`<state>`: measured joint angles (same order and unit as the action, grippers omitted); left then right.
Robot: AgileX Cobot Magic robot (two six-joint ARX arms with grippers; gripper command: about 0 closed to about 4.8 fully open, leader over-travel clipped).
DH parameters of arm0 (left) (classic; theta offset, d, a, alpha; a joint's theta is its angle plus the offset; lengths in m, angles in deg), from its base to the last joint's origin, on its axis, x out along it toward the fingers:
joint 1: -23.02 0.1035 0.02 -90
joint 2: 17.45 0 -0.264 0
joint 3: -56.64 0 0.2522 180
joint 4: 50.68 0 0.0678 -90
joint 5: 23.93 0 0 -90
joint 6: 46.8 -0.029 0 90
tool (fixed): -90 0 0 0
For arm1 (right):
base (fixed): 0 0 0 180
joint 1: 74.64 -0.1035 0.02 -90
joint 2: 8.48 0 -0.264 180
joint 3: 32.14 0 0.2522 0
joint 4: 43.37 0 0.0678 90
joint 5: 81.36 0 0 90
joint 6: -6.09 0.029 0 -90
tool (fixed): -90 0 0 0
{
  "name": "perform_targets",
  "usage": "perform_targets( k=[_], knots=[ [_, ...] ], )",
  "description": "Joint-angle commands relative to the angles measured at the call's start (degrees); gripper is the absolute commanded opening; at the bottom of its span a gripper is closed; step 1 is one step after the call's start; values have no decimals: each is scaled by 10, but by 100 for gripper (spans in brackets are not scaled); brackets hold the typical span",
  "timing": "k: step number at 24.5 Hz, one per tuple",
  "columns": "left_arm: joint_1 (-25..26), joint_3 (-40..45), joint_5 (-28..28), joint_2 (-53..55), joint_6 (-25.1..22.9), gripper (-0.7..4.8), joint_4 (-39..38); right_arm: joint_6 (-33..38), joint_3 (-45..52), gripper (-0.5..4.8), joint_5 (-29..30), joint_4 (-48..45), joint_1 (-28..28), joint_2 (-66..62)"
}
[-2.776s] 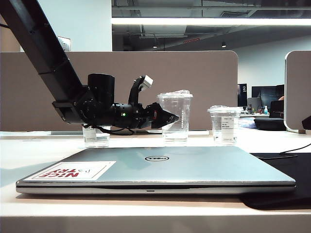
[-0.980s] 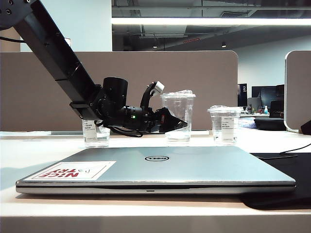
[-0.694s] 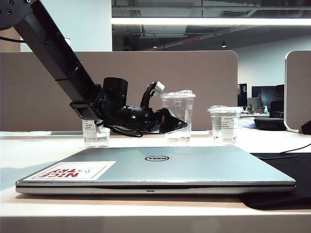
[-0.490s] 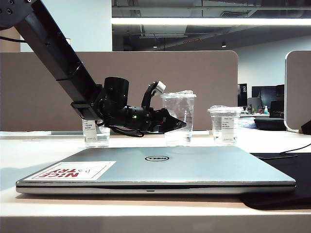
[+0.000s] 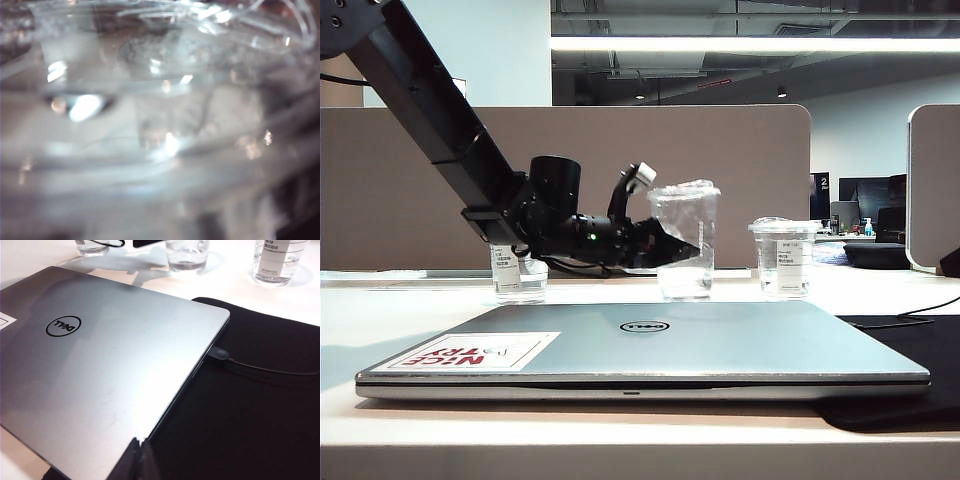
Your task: Pick up the coffee cup on the middle and place it on the left side of the laptop.
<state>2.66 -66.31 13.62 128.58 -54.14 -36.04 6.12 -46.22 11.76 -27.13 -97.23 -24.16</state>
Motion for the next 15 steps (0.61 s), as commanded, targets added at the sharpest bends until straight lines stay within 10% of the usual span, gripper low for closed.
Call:
perform_targets(
  k=[1, 15],
  knots=[
    [10, -3, -28, -29, 16, 271, 16, 0, 2, -5, 0, -10, 0, 1],
    [13, -3, -54, -90, 27, 278, 6, -1, 2, -5, 0, -10, 0, 40]
  ],
)
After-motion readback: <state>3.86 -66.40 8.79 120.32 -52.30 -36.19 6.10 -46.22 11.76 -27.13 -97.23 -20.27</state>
